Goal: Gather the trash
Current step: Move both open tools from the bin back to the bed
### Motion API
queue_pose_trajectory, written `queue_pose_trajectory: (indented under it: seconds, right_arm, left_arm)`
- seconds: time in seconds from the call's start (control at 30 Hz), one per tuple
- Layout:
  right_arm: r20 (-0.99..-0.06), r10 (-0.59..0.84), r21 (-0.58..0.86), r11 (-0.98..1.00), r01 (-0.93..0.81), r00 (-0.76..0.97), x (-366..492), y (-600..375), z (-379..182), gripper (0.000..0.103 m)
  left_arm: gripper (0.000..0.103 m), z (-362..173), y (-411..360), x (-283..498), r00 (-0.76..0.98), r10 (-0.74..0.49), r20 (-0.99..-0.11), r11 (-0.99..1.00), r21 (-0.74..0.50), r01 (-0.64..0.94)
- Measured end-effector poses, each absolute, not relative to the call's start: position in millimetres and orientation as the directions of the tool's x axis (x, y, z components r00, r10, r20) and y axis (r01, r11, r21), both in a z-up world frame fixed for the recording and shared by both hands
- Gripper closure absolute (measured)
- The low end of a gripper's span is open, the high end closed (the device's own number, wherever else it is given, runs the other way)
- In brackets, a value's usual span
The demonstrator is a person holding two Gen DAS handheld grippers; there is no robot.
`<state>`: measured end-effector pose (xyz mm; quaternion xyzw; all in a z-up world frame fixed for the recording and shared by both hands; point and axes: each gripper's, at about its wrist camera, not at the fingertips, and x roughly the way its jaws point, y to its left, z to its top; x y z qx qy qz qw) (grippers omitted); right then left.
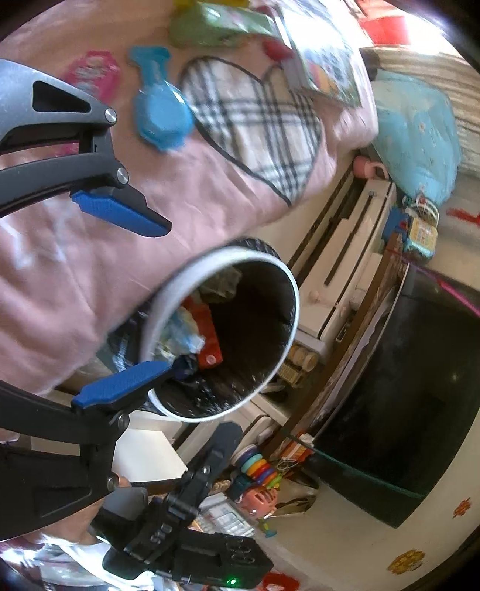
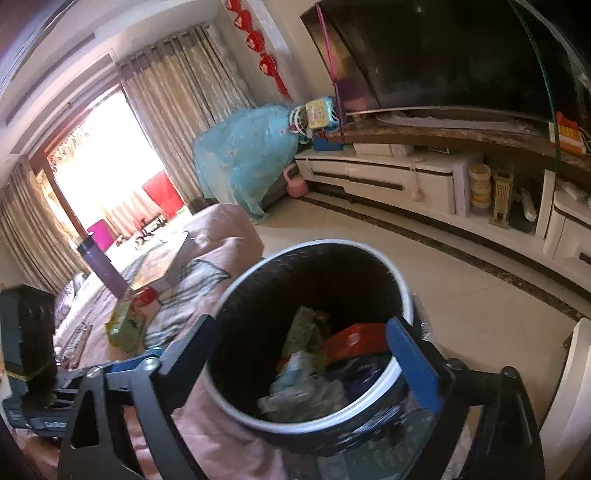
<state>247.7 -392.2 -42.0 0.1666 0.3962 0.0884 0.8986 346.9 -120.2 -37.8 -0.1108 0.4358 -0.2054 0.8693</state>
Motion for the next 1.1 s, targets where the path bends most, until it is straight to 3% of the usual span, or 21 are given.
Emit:
queue_pose_trajectory:
  seconds: [0.57,1.1]
  right_arm:
    - [-0.621,0.44,0.445,0.879,-0.17,0.649,197,-284,-43,0.004]
    - [-0.655,0.488,0.425,0.869,-0.252,0.577,201,-203,-58,0.004]
  left_arm:
    - [0.032,-31,14,251,0.637,-0.345,-0.689,0.915,-0.4,0.063]
    - [0.032,-32,97,221,0.677,-0.228,-0.7,0.917,-0.388,-0.093]
